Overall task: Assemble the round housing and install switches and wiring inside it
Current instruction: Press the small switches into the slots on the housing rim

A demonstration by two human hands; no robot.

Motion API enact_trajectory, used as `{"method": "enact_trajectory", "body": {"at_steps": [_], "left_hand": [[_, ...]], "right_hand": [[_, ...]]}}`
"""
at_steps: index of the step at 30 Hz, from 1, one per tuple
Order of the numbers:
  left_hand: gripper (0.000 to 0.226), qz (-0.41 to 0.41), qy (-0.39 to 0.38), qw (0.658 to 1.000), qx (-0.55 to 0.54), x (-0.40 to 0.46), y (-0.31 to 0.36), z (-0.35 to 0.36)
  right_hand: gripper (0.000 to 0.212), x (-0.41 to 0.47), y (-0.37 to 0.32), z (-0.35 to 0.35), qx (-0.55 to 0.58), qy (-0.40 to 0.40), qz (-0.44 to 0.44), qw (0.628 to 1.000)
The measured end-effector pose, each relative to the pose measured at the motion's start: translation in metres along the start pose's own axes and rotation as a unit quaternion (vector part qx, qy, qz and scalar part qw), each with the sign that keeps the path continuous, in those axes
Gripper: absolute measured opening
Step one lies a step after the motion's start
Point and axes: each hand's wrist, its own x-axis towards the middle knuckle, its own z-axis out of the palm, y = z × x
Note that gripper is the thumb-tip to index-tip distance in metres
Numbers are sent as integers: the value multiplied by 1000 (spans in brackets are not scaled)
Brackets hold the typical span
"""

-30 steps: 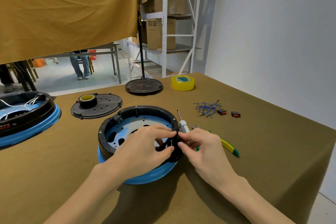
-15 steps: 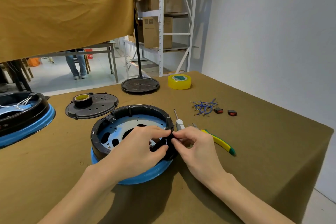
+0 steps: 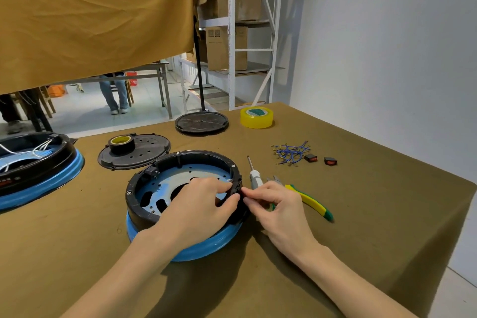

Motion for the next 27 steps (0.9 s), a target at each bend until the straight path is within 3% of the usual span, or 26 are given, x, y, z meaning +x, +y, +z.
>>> {"method": "enact_trajectory", "body": {"at_steps": [9, 23, 27], "left_hand": [[29, 8, 9, 999, 52, -1, 2, 2], [33, -14, 29, 999, -17, -4, 1, 3], [42, -25, 52, 998, -13, -3, -1, 5]], "right_hand": [[23, 0, 0, 7, -14, 12, -34, 999], [24, -2, -4, 12, -54, 20, -12, 998], [13, -1, -2, 12, -66, 28, 17, 997]]}}
